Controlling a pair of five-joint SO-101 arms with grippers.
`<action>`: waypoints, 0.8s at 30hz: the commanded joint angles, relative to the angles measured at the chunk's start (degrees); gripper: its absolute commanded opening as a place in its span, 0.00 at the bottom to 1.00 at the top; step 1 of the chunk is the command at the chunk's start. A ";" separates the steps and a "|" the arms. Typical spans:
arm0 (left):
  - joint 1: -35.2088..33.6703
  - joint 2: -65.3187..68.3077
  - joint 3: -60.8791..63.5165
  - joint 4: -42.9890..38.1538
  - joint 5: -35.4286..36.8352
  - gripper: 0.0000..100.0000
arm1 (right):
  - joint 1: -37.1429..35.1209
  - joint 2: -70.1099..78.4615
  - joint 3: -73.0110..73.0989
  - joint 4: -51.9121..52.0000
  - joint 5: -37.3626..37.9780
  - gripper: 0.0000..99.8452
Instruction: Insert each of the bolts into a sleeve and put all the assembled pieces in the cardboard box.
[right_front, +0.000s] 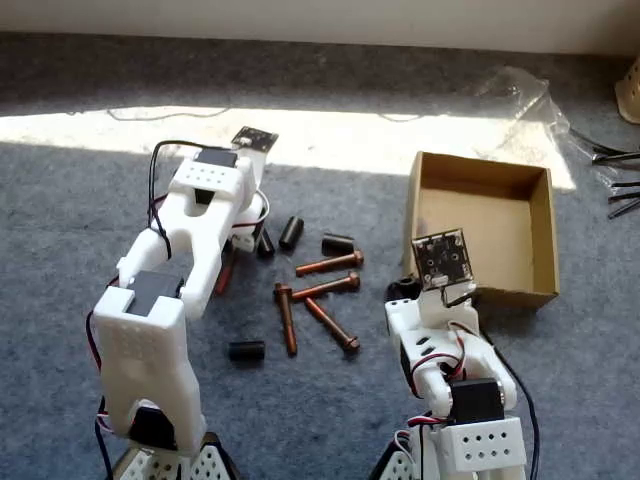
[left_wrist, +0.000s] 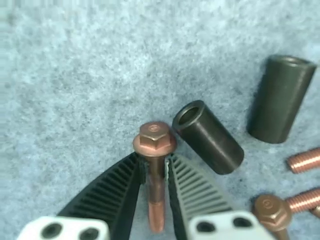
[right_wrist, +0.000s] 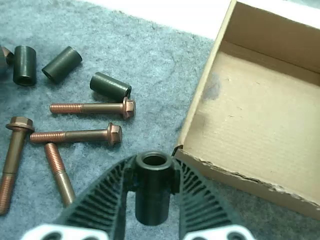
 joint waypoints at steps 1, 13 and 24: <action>0.13 -0.40 -0.66 -2.99 -0.35 0.07 | 0.84 -0.92 -0.75 -1.71 0.00 0.00; 0.04 -0.40 -0.40 -3.69 -0.35 0.07 | 0.84 -0.92 -0.75 -1.71 0.00 0.00; -0.04 -0.48 -0.84 -3.69 -0.35 0.07 | 0.84 -0.92 -0.75 -1.71 0.00 0.00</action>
